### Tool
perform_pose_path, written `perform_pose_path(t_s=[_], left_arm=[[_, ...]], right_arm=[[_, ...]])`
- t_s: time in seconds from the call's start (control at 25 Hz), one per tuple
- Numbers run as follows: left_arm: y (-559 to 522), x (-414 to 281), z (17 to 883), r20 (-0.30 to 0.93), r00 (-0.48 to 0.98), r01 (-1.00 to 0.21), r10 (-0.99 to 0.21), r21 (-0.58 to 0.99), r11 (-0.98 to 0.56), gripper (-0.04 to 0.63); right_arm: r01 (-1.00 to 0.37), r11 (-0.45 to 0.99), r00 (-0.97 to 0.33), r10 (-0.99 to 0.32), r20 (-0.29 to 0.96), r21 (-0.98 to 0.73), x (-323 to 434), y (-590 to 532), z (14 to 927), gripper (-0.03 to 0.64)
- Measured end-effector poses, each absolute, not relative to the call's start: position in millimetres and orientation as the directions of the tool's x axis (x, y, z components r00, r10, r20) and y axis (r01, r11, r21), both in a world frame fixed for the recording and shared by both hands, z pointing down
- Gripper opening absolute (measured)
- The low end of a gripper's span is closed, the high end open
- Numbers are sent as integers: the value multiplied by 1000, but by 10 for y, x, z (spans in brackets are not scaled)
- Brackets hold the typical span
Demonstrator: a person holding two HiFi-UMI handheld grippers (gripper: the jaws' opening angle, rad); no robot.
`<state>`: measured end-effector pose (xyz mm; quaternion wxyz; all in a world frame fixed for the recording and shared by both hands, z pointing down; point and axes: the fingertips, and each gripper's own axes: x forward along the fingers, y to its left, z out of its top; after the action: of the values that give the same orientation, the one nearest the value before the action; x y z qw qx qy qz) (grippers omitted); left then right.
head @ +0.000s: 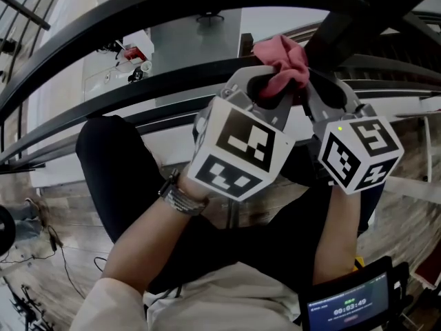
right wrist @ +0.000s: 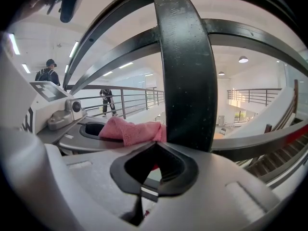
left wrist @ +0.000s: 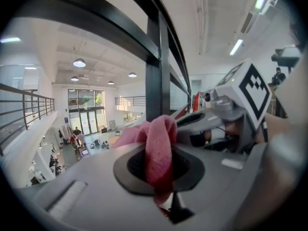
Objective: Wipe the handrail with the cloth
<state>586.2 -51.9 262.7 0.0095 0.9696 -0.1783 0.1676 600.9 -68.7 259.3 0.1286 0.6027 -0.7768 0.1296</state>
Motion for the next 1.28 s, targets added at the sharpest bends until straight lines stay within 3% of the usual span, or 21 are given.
perform_pose_path(t_s=[0.44, 1.28], left_arm=[[-489, 5793, 2809, 360, 868, -354, -343, -37, -935, 31], [-501, 5567, 2823, 365, 857, -369, -363, -54, -928, 31]], right_arm=[[-958, 277, -277, -845, 457, -69, 5984, -658, 2852, 2], [-933, 351, -344, -805, 483, -79, 5737, -685, 2879, 2]])
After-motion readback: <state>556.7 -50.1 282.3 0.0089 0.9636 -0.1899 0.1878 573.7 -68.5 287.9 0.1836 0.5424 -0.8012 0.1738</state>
